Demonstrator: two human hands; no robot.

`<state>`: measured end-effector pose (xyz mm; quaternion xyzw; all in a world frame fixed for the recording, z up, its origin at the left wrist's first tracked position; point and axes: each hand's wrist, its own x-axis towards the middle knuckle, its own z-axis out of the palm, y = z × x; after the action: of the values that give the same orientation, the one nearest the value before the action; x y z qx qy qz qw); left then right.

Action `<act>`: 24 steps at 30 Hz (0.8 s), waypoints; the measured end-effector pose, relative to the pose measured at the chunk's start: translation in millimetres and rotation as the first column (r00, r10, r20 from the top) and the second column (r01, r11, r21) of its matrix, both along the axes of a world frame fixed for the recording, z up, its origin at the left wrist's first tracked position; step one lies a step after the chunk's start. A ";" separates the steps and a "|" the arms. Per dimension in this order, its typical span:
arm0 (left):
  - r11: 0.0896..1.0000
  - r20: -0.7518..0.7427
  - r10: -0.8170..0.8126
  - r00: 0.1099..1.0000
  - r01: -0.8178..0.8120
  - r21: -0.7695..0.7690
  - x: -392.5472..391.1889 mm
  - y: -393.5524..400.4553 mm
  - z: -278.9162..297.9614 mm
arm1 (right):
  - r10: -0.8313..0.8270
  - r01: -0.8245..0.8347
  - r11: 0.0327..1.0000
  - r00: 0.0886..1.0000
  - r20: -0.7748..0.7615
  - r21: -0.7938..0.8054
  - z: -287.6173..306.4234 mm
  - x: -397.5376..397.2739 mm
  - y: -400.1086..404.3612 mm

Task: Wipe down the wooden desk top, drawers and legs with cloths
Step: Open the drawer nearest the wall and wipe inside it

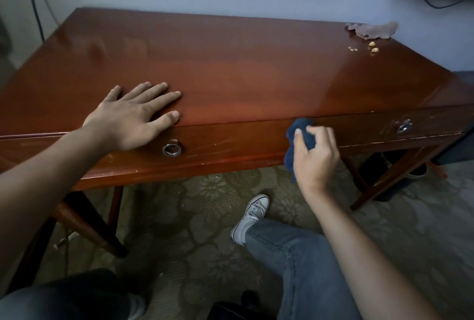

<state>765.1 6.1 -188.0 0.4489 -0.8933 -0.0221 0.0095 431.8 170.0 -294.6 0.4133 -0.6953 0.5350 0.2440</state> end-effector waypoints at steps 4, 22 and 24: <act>1.000 0.007 0.005 1.000 -0.004 -0.009 -2.3 1.1 -0.4 | 0.068 -0.067 0.957 0.998 0.005 0.281 -41.8 24.5 6.7; 0.999 -0.014 0.017 1.000 -0.017 -0.036 -2.0 1.2 -2.3 | 0.208 -0.108 0.901 0.958 -0.199 0.420 -33.1 54.0 0.3; 0.999 -0.016 0.020 1.000 -0.021 -0.034 -2.4 0.6 -2.8 | 0.092 -0.041 0.903 0.991 -0.100 0.428 -30.4 39.4 5.1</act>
<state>762.7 6.7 -190.9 0.4576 -0.8888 -0.0102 0.0242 471.3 175.1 -325.0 0.5107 -0.7650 0.3535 0.1702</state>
